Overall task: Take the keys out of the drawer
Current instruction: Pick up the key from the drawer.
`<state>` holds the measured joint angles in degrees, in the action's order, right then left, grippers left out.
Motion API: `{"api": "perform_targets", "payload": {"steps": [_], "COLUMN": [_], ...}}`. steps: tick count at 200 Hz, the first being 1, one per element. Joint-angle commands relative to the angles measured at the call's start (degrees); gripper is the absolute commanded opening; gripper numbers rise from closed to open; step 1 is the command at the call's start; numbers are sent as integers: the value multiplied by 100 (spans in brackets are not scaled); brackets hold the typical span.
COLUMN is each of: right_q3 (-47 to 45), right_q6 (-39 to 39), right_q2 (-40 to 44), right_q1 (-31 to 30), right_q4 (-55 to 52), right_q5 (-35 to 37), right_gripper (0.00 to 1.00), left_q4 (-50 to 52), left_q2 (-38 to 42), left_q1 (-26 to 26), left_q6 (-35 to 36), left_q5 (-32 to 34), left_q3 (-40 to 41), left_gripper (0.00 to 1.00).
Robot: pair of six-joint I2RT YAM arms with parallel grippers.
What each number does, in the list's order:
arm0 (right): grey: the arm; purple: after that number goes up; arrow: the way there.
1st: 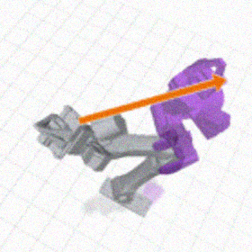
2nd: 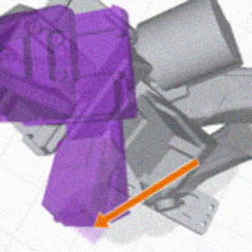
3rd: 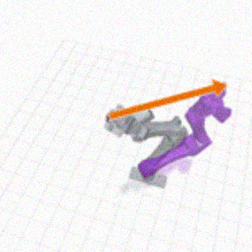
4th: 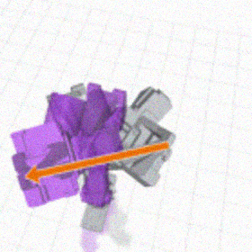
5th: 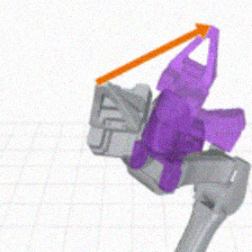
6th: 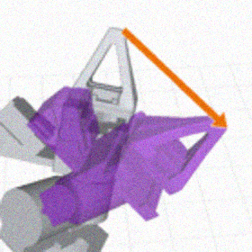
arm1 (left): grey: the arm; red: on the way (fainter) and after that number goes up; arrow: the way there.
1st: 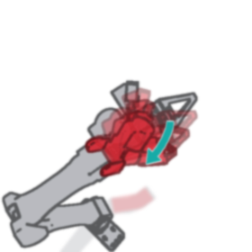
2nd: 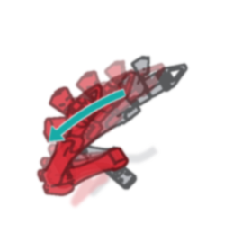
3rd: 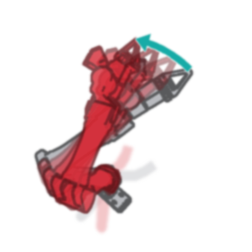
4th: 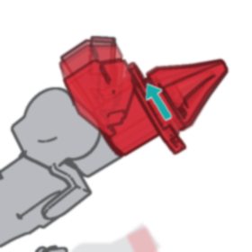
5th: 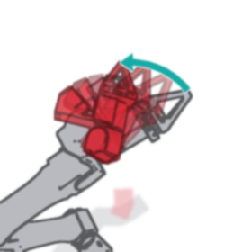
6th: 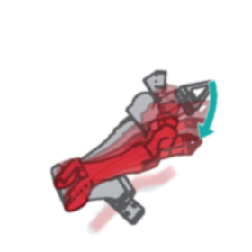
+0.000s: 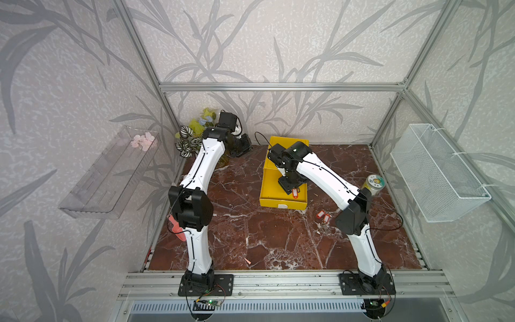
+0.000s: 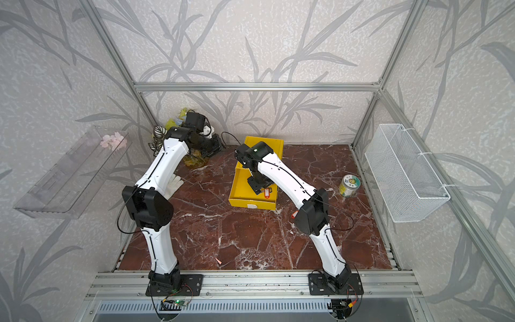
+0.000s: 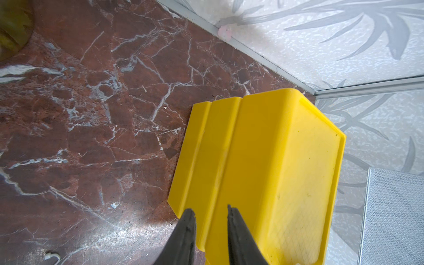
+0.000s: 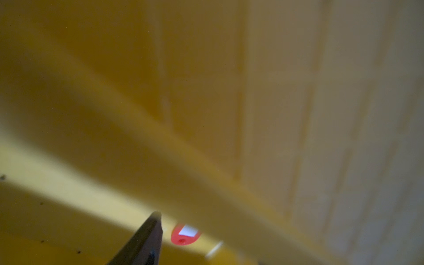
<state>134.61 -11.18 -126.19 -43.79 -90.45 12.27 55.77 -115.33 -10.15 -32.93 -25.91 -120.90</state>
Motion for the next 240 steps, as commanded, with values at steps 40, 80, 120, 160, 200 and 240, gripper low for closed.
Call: {"api": "perform_targets", "payload": {"steps": [40, 80, 120, 160, 200, 240], "right_q3": [-920, -1206, -1484, -1408, -1255, -1067], "right_q6": [-437, -635, -717, -728, -693, -588], "right_q2": [75, 116, 161, 119, 99, -15], "right_q1": [29, 16, -33, -35, -33, -24], "right_q4": [-569, -670, -693, -799, -859, -903], "right_q5": [-573, -739, -753, -621, -551, -497], "right_gripper": [56, 50, 38, 31, 22, 10], "left_q4": [277, 239, 248, 275, 312, 323], "left_q2": [38, 200, 312, 271, 139, -4], "left_q1": [30, -21, -22, -4, 5, 13], "left_q6": [18, -84, -60, -32, -19, -34], "left_q5": [-94, -176, -142, -125, -96, -116], "left_q3": [283, 322, 358, 240, -38, -256], "left_gripper": [28, 27, 27, 27, 27, 27]}}
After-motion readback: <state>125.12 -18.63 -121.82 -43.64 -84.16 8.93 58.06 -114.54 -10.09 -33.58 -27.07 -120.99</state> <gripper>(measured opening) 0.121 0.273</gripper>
